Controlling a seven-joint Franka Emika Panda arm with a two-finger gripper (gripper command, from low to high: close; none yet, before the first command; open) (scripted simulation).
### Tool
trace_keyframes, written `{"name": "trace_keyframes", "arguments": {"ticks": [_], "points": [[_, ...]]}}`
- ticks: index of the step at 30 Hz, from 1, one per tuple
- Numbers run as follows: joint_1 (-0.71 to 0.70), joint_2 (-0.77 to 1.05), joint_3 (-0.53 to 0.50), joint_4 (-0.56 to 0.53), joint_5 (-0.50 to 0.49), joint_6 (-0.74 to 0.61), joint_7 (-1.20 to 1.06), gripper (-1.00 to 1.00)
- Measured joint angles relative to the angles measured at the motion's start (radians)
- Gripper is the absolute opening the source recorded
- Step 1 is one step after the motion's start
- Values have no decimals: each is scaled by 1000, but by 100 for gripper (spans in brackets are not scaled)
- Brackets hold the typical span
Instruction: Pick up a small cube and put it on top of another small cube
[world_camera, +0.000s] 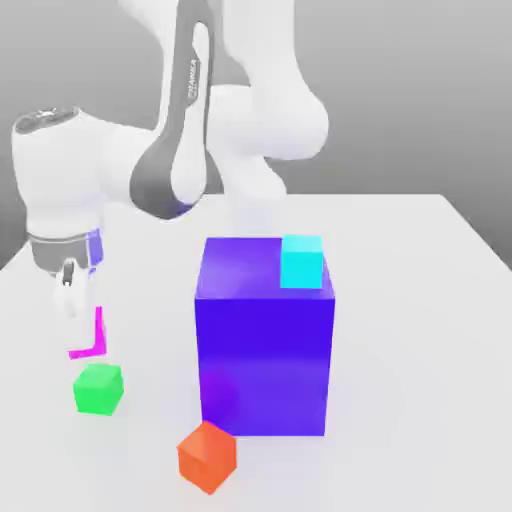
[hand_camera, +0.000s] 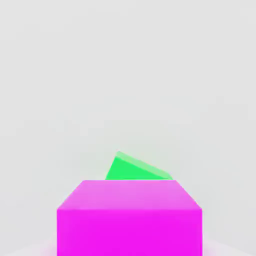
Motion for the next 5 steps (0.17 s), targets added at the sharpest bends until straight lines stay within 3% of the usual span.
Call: {"name": "trace_keyframes", "arguments": {"ticks": [1, 2, 5], "points": [[-3, 35, 4, 1, 9, 34, -6, -100], [-4, 60, 7, 2, 15, 57, -10, 100], [-4, 60, 7, 2, 15, 57, -10, 100]]}}
